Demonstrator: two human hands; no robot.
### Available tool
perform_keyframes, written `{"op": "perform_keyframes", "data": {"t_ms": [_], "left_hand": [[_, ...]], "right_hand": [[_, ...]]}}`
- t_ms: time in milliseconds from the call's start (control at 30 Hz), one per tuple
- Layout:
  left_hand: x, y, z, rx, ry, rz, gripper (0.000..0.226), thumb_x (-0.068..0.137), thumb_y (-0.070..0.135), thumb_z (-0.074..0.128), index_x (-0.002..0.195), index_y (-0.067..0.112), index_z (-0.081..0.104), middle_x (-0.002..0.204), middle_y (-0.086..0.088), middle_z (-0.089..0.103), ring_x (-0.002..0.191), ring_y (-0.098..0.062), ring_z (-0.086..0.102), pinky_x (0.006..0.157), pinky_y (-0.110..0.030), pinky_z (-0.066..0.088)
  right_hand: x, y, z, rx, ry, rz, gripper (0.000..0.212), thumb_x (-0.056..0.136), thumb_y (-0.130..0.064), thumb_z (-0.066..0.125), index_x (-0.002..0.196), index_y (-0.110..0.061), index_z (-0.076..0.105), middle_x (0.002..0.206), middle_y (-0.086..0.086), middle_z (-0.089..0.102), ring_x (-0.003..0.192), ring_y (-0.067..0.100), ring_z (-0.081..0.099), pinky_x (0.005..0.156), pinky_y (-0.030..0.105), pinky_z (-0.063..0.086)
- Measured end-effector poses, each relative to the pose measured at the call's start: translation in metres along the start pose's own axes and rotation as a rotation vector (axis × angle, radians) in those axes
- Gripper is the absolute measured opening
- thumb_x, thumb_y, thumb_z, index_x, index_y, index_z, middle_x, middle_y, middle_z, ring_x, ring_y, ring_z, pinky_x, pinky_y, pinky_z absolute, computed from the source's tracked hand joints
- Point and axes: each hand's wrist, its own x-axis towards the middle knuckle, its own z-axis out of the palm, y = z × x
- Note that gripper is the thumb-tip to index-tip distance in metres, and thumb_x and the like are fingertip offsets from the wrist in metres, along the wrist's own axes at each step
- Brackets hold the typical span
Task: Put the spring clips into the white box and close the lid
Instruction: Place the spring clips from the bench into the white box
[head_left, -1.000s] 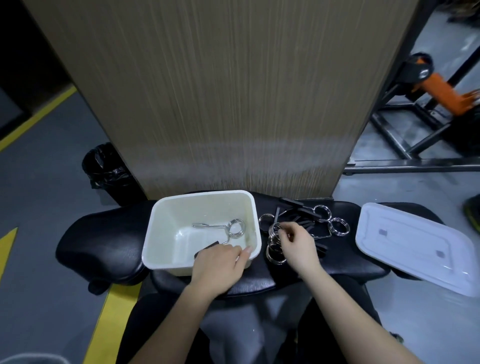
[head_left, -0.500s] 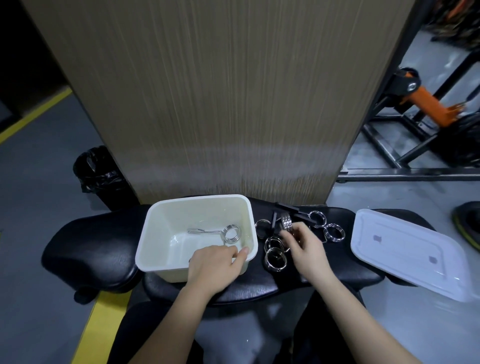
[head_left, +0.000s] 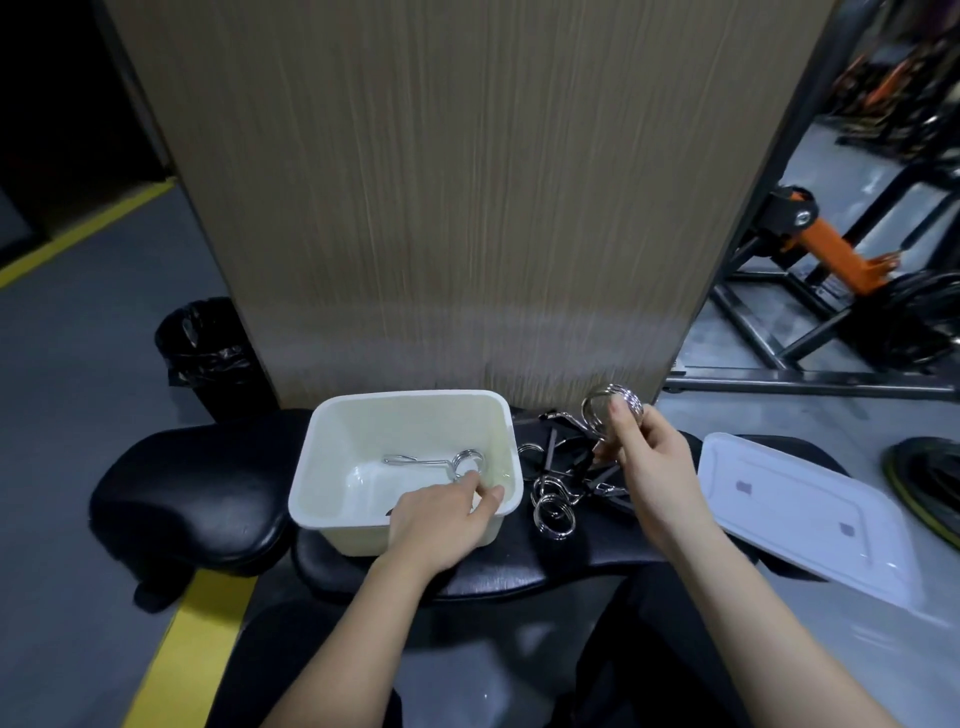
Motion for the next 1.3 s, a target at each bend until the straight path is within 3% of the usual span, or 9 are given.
{"op": "perform_keyframes", "data": {"t_ms": [200,300,533,667,767,900,1033,1167,1300], "left_hand": [[-0.01,-0.003,-0.012,-0.649,0.043,-0.089,0.04,0.096,0.067,0.019,0.12,0.048,0.045,0.082,0.012,0.067,0.082,-0.014,0.065,0.092,-0.042,0.047],[-0.011,-0.007,-0.03,-1.181,0.096,-0.102,0.057,0.1,0.06,0.026,0.128,0.02,0.057,0.085,-0.004,0.069,0.074,-0.024,0.064,0.085,-0.049,0.052],[-0.029,-0.011,-0.076,-1.384,0.193,-0.072,0.03,0.1,0.035,0.055,0.109,0.009,0.065,0.084,-0.01,0.072,0.064,-0.028,0.067,0.065,-0.039,0.059],[-0.037,-0.033,-0.094,-1.212,-0.03,0.067,0.017,0.095,0.017,0.065,0.102,0.002,0.07,0.073,-0.016,0.065,0.052,-0.021,0.054,0.048,-0.028,0.045],[-0.044,-0.04,-0.097,-0.947,-0.18,0.117,0.014,0.096,0.017,0.064,0.106,0.008,0.068,0.085,-0.012,0.076,0.061,-0.017,0.063,0.053,-0.025,0.043],[-0.04,-0.047,-0.083,-0.456,0.075,0.11,0.005,0.095,0.025,0.064,0.096,0.03,0.065,0.078,0.009,0.075,0.073,-0.007,0.069,0.07,-0.029,0.054],[-0.034,-0.063,-0.074,-0.223,0.323,-0.039,0.003,0.095,0.033,0.058,0.098,0.033,0.058,0.076,0.012,0.07,0.076,-0.016,0.067,0.071,-0.038,0.055],[-0.033,-0.067,-0.066,-0.188,0.371,-0.086,0.003,0.096,0.035,0.056,0.097,0.032,0.056,0.077,0.011,0.069,0.078,-0.022,0.065,0.071,-0.04,0.053],[-0.032,-0.073,-0.064,-0.064,0.346,-0.08,0.01,0.098,0.036,0.053,0.105,0.032,0.059,0.089,0.009,0.071,0.086,-0.026,0.064,0.07,-0.037,0.051]], "right_hand": [[-0.013,-0.008,0.016,0.092,-0.039,0.027,0.058,0.082,-0.07,0.056,0.063,-0.016,0.049,0.063,0.006,0.042,0.063,0.021,0.047,0.062,0.028,0.043],[-0.013,-0.009,0.027,0.143,-0.105,0.014,0.072,0.074,-0.07,0.068,0.069,-0.002,0.044,0.071,0.014,0.036,0.065,0.022,0.041,0.056,0.023,0.041],[0.001,-0.022,0.052,0.284,-0.32,-0.013,0.059,0.076,-0.044,0.076,0.066,0.003,0.042,0.07,0.013,0.038,0.071,0.026,0.036,0.065,0.036,0.034],[0.016,-0.031,0.07,0.27,-0.327,0.019,0.024,0.08,-0.03,0.066,0.07,-0.014,0.051,0.063,-0.001,0.055,0.061,0.013,0.053,0.063,0.032,0.042],[0.026,-0.023,0.084,0.13,-0.347,0.043,0.018,0.081,-0.03,0.069,0.096,-0.021,0.064,0.094,-0.001,0.068,0.09,0.014,0.064,0.087,0.039,0.053],[0.026,-0.013,0.098,-0.026,-0.432,0.091,0.046,0.093,-0.051,0.057,0.134,-0.032,0.05,0.135,-0.013,0.058,0.129,0.003,0.051,0.115,0.04,0.035],[0.026,0.009,0.104,-0.306,-0.315,0.087,0.068,0.099,-0.06,0.028,0.156,-0.024,0.024,0.16,-0.009,0.025,0.149,0.011,0.019,0.122,0.036,0.015],[0.02,0.062,0.111,-0.563,-0.233,0.14,0.079,0.095,-0.058,0.026,0.152,-0.003,0.027,0.157,0.015,0.035,0.145,0.032,0.032,0.119,0.043,0.024],[0.02,0.083,0.11,-0.341,-0.123,0.36,0.047,0.105,-0.032,0.029,0.149,-0.018,0.041,0.144,0.006,0.054,0.127,0.029,0.053,0.106,0.037,0.04]]}}
